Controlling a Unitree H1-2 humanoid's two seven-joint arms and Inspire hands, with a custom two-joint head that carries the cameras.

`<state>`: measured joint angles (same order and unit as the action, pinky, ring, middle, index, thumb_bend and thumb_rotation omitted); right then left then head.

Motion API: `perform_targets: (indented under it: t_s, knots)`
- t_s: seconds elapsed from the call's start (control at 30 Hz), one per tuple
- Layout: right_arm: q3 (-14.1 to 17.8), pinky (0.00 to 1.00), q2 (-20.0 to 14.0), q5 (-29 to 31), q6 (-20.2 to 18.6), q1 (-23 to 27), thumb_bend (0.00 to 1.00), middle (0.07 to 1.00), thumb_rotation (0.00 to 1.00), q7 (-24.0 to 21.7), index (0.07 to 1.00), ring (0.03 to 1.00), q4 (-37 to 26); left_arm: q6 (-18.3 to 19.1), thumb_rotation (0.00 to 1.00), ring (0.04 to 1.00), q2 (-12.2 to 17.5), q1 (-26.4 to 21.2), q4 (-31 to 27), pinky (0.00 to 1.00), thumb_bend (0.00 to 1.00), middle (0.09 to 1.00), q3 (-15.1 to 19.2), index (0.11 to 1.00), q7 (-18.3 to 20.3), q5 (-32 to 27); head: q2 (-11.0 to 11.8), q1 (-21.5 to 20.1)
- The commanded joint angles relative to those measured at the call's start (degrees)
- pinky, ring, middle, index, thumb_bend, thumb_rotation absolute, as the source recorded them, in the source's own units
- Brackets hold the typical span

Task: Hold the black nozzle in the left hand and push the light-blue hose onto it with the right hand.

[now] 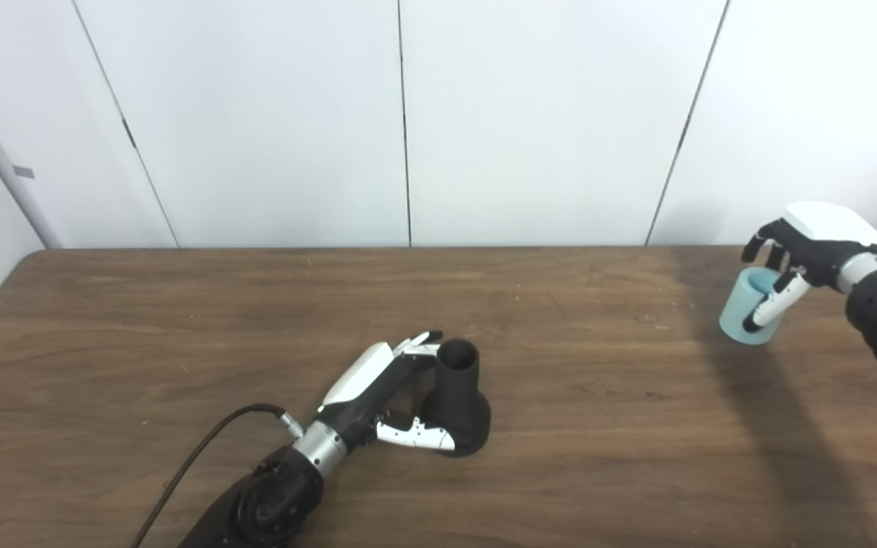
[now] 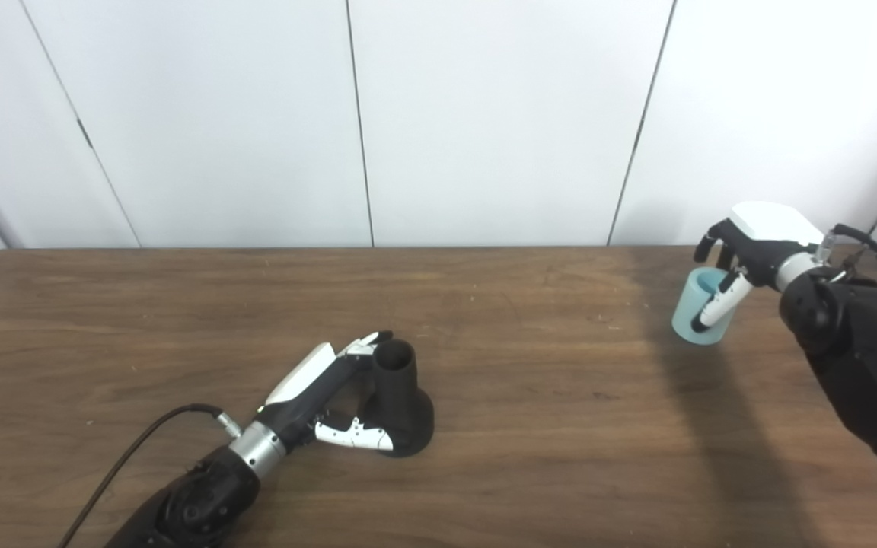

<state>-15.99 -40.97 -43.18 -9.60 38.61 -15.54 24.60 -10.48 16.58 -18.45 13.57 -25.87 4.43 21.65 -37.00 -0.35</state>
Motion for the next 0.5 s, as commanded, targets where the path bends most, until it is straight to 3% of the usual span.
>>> perform_targets:
  t_s: [0.0, 0.07, 0.13, 0.17, 0.33, 0.47]
  knots:
    - [1.3, 0.42, -1.8, 0.4, 1.4, 3.1, 0.73, 0.524, 0.23, 1.7, 0.587, 0.484, -1.5, 4.1, 0.40, 0.984, 0.9, 5.9, 5.1, 1.00, 0.60, 0.827, -4.2, 0.478, 5.8, 3.9, -0.1, 0.0]
    - [1.6, 0.44, -1.7, 0.7, 1.9, 2.9, 0.71, 0.530, 0.24, 2.0, 0.563, 0.496, -1.8, 4.0, 0.40, 0.984, 0.9, 5.8, 5.3, 1.00, 0.60, 0.827, -4.2, 0.478, 5.8, 4.1, -0.1, 0.0]
    - [1.7, 0.41, -1.5, 0.7, 2.1, 2.8, 0.56, 0.502, 0.17, 2.1, 0.503, 0.460, -2.1, 4.0, 0.40, 0.984, 0.9, 5.8, 5.3, 1.00, 0.60, 0.827, -4.3, 0.478, 5.7, 4.2, -0.1, 0.0]
    - [1.7, 0.38, -1.5, 0.8, 2.1, 2.7, 0.54, 0.482, 0.16, 2.1, 0.495, 0.432, -2.3, 4.0, 0.40, 0.984, 0.9, 5.8, 5.3, 1.00, 0.60, 0.827, -4.3, 0.478, 5.7, 4.2, -0.1, 0.0]
    - [1.8, 0.24, -1.2, 0.7, 0.4, 2.3, 0.52, 0.387, 0.15, 0.8, 0.485, 0.302, -3.1, 4.2, 0.40, 0.984, 1.1, 5.9, 5.0, 1.00, 0.60, 0.827, -4.5, 0.478, 5.8, 4.5, -0.2, 0.0]
    - [1.6, 0.25, -1.2, 0.4, -1.3, 2.0, 0.52, 0.399, 0.15, -0.3, 0.485, 0.320, -3.9, 4.0, 0.40, 0.984, 1.4, 5.7, 5.0, 1.00, 0.60, 0.827, -4.6, 0.480, 5.8, 4.5, -0.3, 0.0]
